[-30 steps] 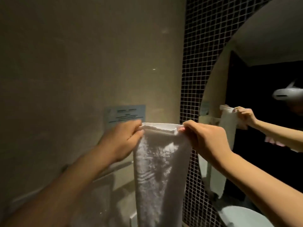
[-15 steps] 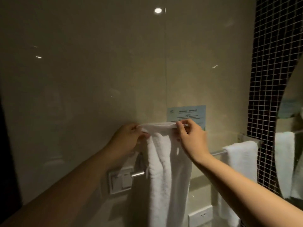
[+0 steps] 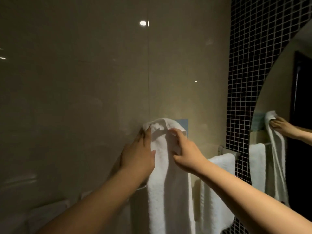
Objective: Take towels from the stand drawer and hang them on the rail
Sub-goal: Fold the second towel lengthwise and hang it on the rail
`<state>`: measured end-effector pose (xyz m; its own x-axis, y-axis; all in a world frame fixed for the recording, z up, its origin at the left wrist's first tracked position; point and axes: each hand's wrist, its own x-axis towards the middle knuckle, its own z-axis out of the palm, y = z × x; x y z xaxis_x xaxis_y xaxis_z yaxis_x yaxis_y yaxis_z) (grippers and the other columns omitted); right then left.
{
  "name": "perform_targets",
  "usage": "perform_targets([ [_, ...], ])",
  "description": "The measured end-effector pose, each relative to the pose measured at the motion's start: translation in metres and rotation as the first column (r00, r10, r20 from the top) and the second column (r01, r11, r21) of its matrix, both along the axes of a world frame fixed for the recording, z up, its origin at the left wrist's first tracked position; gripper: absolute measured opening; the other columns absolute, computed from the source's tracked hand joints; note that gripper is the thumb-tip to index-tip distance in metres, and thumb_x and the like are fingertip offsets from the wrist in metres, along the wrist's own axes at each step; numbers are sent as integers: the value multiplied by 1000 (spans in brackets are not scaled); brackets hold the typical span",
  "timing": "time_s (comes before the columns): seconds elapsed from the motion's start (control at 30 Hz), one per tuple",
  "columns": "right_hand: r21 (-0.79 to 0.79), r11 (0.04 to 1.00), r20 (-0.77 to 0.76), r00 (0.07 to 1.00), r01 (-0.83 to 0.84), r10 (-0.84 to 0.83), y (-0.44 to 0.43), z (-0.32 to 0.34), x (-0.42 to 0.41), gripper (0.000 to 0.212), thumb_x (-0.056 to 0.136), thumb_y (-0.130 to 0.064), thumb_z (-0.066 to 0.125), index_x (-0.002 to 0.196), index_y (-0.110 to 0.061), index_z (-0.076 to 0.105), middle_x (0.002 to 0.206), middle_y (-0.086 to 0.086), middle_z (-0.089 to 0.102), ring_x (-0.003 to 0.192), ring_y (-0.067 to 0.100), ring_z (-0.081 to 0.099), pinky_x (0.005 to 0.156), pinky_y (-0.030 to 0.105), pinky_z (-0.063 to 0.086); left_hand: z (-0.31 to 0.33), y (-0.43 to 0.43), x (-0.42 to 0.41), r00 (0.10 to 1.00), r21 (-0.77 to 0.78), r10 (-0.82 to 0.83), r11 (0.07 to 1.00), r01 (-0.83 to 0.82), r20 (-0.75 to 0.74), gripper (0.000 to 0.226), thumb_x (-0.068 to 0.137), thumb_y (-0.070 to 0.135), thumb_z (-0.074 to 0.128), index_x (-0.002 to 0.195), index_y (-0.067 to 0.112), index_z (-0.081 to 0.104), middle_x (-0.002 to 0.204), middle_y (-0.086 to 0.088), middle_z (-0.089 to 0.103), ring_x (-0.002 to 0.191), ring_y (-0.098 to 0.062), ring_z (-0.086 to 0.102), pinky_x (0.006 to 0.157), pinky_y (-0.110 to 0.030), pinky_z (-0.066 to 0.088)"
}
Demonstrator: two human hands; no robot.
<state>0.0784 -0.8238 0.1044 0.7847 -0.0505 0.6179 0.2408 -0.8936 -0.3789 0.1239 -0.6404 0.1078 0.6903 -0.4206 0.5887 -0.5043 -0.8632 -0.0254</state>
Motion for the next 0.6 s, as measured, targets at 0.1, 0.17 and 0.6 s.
perform_targets([
  [0.1,-115,993,-247,969,-2,-27,-8,-13,2,91,87,-11,64,159,-21,9,147,17,48,116,35,61,86,28,44,-13,-16,0,996,101,90,991,-91,12,79,107,45,35,159,14,-17,170,-9,-8,157,-29,-5,117,-43,25],
  [0.17,-136,990,-384,920,20,-72,-8,-28,1,79,99,-29,57,160,-19,8,159,17,36,136,34,49,108,32,37,-29,-22,3,995,191,95,978,-87,-29,74,108,30,37,160,15,-14,171,-8,-5,156,-29,-9,113,-41,29],
  [0.6,-326,945,-395,910,-10,-127,2,-49,8,57,105,-44,20,118,-11,64,121,25,67,113,40,61,99,45,42,-47,-24,-26,966,215,-50,971,107,-253,64,107,33,28,150,64,-8,136,-7,61,114,-28,64,89,-37,48],
])
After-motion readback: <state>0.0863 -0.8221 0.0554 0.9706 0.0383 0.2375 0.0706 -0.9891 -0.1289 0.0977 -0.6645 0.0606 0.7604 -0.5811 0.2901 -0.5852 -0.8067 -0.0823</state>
